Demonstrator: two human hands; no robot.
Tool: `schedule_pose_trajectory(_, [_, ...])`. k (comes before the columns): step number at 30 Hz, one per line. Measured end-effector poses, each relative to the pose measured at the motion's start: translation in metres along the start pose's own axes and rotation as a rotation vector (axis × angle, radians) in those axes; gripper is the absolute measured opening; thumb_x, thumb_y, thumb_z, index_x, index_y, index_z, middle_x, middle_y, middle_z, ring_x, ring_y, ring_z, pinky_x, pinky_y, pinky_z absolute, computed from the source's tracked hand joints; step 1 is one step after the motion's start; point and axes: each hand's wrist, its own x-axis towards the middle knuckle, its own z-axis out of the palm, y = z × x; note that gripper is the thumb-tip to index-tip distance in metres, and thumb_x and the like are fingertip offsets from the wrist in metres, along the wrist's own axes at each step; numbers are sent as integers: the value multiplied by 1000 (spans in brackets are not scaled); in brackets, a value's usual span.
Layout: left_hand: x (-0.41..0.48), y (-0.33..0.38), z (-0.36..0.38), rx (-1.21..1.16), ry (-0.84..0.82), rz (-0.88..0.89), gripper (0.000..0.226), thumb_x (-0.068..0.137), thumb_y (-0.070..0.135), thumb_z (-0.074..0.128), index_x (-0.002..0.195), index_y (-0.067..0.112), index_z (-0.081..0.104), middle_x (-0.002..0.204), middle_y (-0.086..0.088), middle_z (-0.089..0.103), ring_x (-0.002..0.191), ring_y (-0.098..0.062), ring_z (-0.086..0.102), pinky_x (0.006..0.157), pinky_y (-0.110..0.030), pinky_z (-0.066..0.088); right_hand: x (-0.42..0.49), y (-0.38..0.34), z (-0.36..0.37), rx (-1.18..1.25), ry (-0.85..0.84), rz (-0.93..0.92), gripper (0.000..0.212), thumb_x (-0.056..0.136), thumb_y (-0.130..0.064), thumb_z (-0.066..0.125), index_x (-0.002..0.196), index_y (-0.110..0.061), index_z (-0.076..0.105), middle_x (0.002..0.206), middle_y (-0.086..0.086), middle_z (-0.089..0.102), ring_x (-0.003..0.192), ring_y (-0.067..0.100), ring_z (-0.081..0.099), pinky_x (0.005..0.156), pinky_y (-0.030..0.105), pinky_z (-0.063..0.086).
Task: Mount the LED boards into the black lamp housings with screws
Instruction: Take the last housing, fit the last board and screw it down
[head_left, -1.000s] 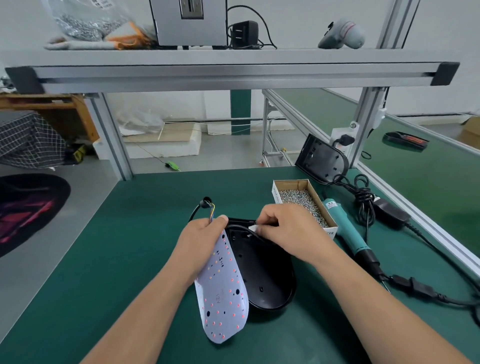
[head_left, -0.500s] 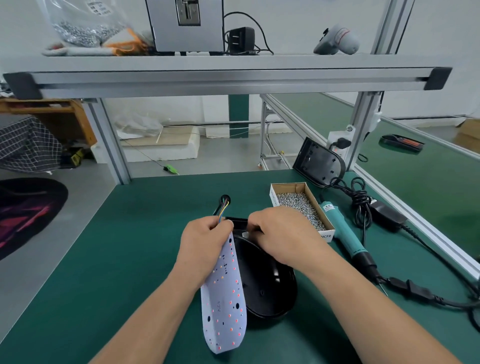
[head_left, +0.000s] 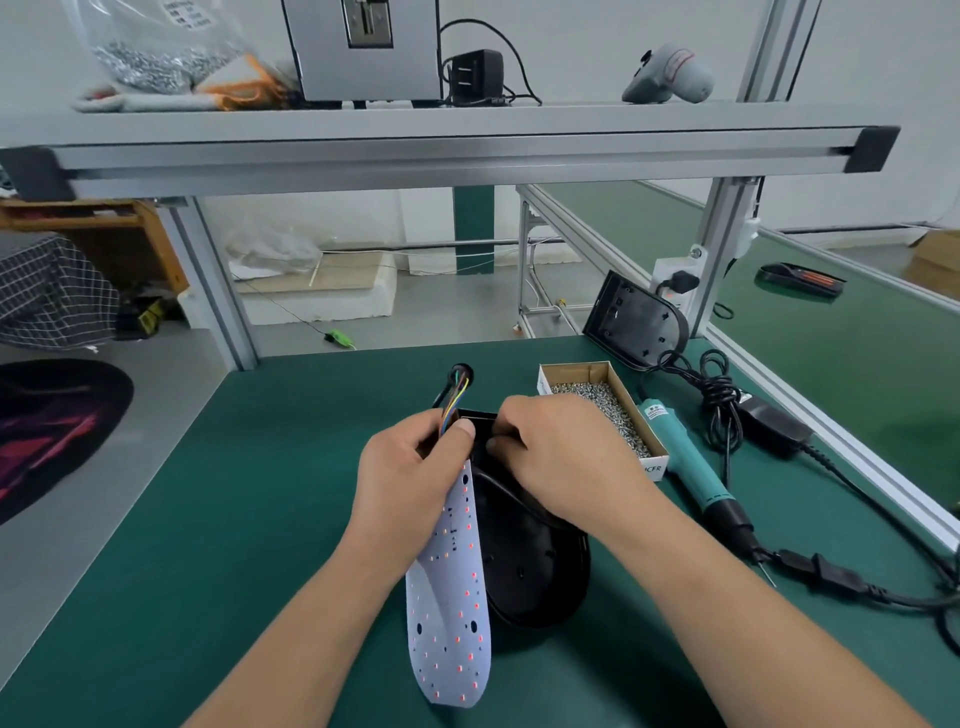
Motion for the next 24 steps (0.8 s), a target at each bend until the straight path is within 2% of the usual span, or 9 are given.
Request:
schedule_pose_trajectory(3, [0,3,-1,-35,-4,17,45,92,41,62,80,-2,54,72,-15,32,64,-16,30,57,-29,26,-2,1,8,-57,93,-11,20,99,-36,60,97,-17,63,85,4,69,83,36,64,70,44,51])
schedule_pose_trajectory(9, [-2,2,-2,-85,11,6,32,93,38,64,75,11,64,65,4,39,62,-12,35,56,-24,32,-1,2,20,-89,125,-42,25,100,-39,59,90,-17,56,82,2,64,79,35,61,67,45,49])
schedule_pose_trajectory(12, [-1,-1,-2,-47,42,-51,39,93,36,64,64,18,46,62,7,30,60,-14,28,52,-24,25,0,4,20,-95,-63,-88,22,104,-38,52,104,-22,68,97,0,58,95,30,62,76,43,51])
schedule_pose_trajectory(14, [1,-3,-3,-25,53,-73,43,94,33,63,62,23,37,60,11,26,58,-13,25,50,-22,22,-3,10,17,-56,-46,-92,21,101,-30,52,114,-30,69,103,-4,60,103,25,62,81,42,52])
schedule_pose_trajectory(16, [2,-4,-3,-29,57,-86,43,93,31,63,62,22,34,60,11,26,59,-13,24,50,-22,22,-8,16,13,88,117,-49,19,96,-30,56,108,-32,70,100,-10,67,100,16,63,84,39,52])
schedule_pose_trajectory(18, [2,-3,-4,-51,57,-119,41,90,31,62,65,19,31,62,8,24,60,-15,23,51,-25,21,-9,24,8,377,270,28,14,96,-33,58,95,-30,71,95,-12,71,94,7,64,86,32,51])
schedule_pose_trajectory(21, [2,-1,-7,-221,55,-255,43,87,30,65,70,11,31,71,-10,23,67,-27,21,62,-35,24,-8,43,-5,916,424,289,23,105,-14,52,106,-25,72,101,-5,77,79,10,66,75,31,53])
schedule_pose_trajectory(22, [2,1,-8,-333,62,-319,45,85,30,67,73,6,32,72,-12,24,68,-31,21,63,-39,26,-10,50,-8,966,400,339,29,104,-5,49,109,-23,72,104,-3,78,71,11,64,68,31,52])
schedule_pose_trajectory(24, [3,4,-10,-514,58,-408,42,82,29,70,70,8,35,67,-11,29,57,-25,28,57,-34,35,-13,57,-6,910,170,326,44,98,7,49,114,-25,74,108,-5,79,69,14,63,64,30,52])
